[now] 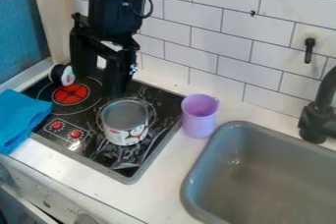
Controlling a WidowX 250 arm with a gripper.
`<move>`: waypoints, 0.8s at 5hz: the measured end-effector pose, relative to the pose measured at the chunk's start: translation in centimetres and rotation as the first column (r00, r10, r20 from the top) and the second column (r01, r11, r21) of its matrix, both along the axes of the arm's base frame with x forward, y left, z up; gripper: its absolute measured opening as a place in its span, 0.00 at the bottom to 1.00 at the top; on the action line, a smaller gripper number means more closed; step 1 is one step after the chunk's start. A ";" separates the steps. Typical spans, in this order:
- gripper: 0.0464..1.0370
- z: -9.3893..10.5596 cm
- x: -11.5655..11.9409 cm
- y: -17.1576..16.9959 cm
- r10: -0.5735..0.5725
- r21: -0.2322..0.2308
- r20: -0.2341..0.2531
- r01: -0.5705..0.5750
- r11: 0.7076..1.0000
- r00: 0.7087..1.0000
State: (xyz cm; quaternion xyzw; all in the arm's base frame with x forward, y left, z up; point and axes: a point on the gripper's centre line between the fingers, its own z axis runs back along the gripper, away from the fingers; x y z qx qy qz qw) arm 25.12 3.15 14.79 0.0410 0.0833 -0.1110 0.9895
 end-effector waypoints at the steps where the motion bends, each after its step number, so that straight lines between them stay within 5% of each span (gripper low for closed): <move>1: 0.97 -0.6 -0.3 0.0 0.001 -0.001 -0.026 -0.002 1.000 1.000; 4: 0.97 -3.6 -4.1 1.2 0.060 -0.057 -0.071 -0.064 0.996 0.996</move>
